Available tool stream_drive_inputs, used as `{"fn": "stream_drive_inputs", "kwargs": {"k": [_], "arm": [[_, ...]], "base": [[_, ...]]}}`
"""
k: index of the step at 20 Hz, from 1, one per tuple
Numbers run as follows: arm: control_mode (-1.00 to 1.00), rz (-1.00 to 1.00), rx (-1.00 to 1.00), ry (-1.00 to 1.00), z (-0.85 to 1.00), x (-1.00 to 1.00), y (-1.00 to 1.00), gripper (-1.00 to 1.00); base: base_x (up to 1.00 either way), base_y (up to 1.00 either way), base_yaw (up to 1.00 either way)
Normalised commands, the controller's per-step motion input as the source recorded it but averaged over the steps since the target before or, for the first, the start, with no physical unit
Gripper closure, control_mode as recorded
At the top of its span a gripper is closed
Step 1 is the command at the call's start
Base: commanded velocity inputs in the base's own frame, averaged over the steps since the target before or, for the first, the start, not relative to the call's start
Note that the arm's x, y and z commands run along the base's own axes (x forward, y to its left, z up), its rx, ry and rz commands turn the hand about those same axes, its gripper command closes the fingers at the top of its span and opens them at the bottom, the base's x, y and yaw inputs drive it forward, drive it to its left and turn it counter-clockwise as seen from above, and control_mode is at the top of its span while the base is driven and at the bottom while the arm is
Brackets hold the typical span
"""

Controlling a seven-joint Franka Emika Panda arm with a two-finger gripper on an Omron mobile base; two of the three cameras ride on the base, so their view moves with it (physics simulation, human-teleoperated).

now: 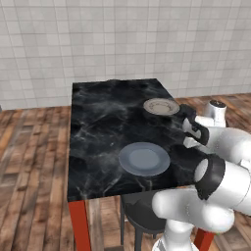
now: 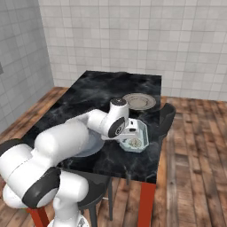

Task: Place two dumplings into each of the tupperware containers and then place the containers in the fridge.

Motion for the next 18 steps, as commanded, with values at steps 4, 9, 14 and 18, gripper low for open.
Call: {"fn": "stream_drive_inputs", "kwargs": {"k": [4, 9, 14, 18], "arm": [[-1.0, 0.39, -0.18, -0.01, 0.5, -0.51, 0.38, 1.0], [-1.0, 0.53, -0.18, 0.01, 0.41, -0.38, 0.52, 1.0], [-1.0, 0.62, -0.13, 0.05, 0.3, -0.22, 0.64, 1.0], [-1.0, 0.5, -0.13, 0.17, 0.45, -0.11, 0.7, 1.0]], "base": [[0.0, 0.0, 0.0], [0.0, 0.0, 0.0], [0.0, 0.0, 0.0], [0.0, 0.0, 0.0]]}}
